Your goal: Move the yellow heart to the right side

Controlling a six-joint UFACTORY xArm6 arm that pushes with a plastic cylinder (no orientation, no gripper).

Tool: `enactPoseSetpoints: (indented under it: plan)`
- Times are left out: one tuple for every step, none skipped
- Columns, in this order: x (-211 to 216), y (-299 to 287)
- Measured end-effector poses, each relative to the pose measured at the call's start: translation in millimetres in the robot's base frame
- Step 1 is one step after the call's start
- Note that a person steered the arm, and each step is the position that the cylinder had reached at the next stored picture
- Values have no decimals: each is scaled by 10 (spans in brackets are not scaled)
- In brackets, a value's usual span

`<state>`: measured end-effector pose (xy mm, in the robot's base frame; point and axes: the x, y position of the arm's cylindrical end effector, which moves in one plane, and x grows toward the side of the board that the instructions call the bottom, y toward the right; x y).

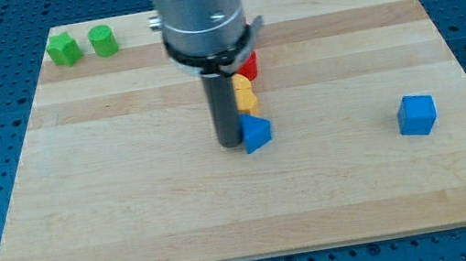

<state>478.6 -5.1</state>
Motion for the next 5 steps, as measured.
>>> enactPoseSetpoints:
  plan:
    - [0, 452]
    - [4, 745]
    - [23, 703]
    - [55, 244]
    - [-85, -314]
